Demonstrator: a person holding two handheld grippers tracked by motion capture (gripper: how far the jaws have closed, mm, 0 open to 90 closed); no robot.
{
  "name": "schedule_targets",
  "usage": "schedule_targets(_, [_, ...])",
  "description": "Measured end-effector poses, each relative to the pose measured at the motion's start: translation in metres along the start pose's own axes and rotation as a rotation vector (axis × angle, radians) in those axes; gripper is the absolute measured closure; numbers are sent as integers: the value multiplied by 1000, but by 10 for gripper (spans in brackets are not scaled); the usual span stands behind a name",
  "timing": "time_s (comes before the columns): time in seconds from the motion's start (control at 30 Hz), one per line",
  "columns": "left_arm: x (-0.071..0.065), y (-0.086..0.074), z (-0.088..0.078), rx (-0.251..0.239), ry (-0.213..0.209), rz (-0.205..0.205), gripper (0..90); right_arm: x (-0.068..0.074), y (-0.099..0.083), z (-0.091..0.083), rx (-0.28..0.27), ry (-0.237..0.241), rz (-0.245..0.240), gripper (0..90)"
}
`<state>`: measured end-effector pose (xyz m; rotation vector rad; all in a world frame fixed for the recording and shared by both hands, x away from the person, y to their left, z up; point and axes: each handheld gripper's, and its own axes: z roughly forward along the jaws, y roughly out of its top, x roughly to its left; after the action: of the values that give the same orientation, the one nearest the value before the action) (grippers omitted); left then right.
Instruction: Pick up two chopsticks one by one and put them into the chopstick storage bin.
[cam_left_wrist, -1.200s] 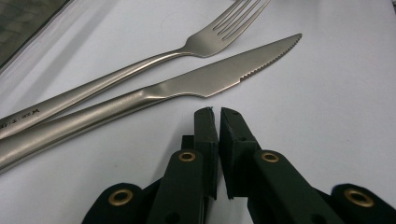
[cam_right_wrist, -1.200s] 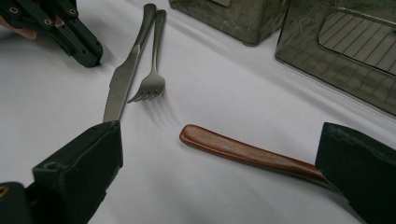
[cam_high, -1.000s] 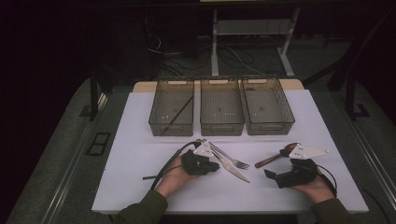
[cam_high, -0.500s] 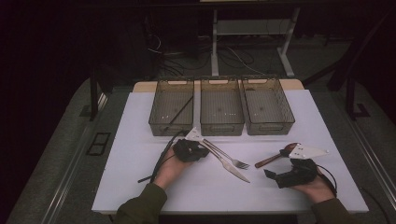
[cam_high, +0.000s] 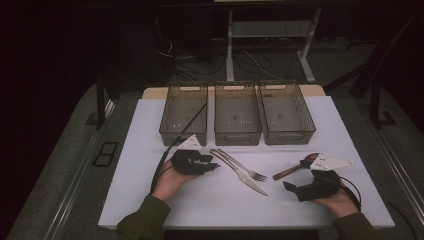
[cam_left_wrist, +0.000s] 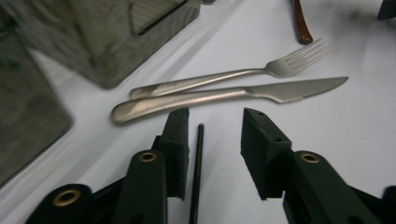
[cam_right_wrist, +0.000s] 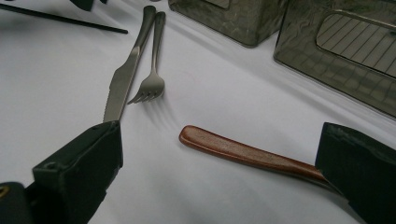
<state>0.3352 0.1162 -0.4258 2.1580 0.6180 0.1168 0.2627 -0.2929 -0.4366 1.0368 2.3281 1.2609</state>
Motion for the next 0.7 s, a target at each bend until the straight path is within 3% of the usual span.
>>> schedule_targets(0.13, [0,-10,-24,-33,17,12,531,0,0,0,1,-2,0,4])
schedule_targets(0.37, [-1,-34,-52,-32,45,6,520,0,0,0,2,-3,0,4])
schedule_targets(0.7, [3,-69,-75,-23,64,-26,671,0,0,1,4,-7,2,4])
